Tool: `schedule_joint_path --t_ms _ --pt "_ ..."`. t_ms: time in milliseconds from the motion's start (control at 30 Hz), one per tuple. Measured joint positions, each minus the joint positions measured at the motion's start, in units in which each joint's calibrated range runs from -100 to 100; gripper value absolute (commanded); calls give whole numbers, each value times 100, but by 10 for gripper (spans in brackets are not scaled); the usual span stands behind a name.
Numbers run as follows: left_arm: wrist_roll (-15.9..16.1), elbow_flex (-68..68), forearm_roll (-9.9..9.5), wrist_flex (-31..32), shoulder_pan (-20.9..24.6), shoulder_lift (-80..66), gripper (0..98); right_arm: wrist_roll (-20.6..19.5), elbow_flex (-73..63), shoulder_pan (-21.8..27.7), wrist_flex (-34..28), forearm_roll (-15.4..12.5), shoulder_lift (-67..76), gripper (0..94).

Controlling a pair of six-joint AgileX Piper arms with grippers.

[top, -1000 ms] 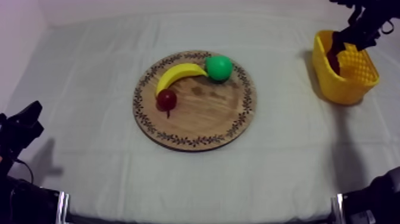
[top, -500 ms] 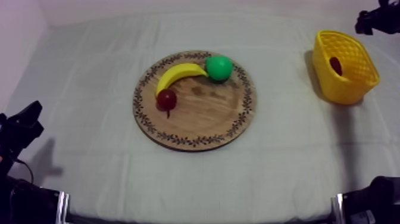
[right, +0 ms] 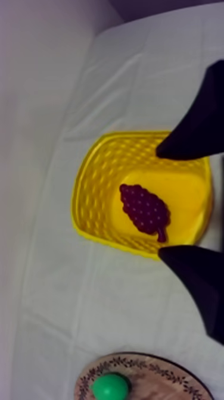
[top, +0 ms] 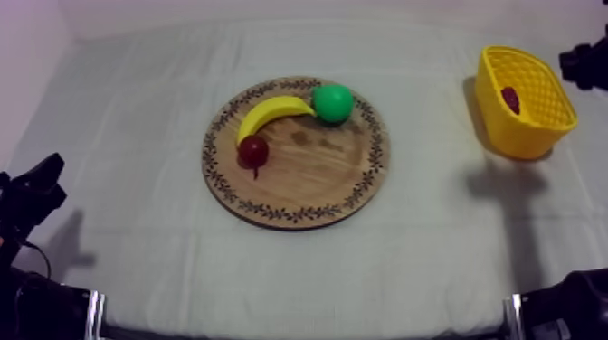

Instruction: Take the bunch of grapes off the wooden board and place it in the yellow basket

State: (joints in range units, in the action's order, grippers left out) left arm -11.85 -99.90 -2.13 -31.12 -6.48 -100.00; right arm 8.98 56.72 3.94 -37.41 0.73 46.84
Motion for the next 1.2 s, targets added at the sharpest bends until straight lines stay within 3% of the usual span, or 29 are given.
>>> schedule_joint_path --t_ms 200,467,633,767,1133,1200 --pt "0 0 0 0 0 0 1 -95 1248 -180 427 42 1182 327" --pt "0 0 0 0 0 0 1 -291 2789 -288 1111 62 2637 166" --pt "0 0 0 0 0 0 1 -359 3594 -293 1421 -73 3484 43" --pt "0 0 0 0 0 0 1 -409 4082 -296 1396 -174 4083 14" --pt "0 0 0 0 0 0 1 -898 4301 -383 1036 -73 4880 3" --pt "0 0 0 0 0 0 1 -898 4301 -387 839 -195 4880 3"
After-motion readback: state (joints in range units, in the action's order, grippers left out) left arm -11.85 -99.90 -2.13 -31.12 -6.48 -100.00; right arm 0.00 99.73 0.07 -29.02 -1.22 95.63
